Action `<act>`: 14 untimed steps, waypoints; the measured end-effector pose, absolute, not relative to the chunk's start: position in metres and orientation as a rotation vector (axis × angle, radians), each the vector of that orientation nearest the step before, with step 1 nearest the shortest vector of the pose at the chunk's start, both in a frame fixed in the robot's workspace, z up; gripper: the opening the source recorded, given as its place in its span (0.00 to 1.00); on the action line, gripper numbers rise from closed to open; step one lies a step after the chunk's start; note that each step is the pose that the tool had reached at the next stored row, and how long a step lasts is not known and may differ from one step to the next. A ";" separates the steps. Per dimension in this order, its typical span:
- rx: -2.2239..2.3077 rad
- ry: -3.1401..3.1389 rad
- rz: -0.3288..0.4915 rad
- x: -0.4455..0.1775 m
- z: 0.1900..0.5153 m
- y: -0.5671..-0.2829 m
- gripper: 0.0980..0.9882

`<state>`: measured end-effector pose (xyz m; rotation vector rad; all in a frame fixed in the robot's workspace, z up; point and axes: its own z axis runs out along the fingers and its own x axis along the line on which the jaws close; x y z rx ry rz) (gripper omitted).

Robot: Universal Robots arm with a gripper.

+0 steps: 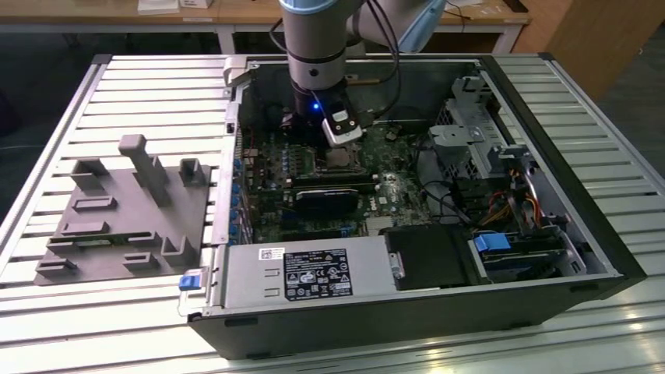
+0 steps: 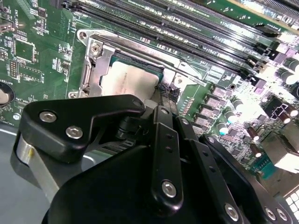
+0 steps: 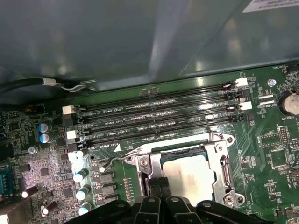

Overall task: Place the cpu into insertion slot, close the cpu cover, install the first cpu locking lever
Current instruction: 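Close the cpu cover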

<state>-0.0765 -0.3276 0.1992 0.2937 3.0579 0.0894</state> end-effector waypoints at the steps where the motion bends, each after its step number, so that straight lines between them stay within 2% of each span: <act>1: 0.294 3.058 0.089 -0.076 0.199 -0.328 0.00; 14: 0.294 3.059 0.089 -0.068 0.208 -0.328 0.00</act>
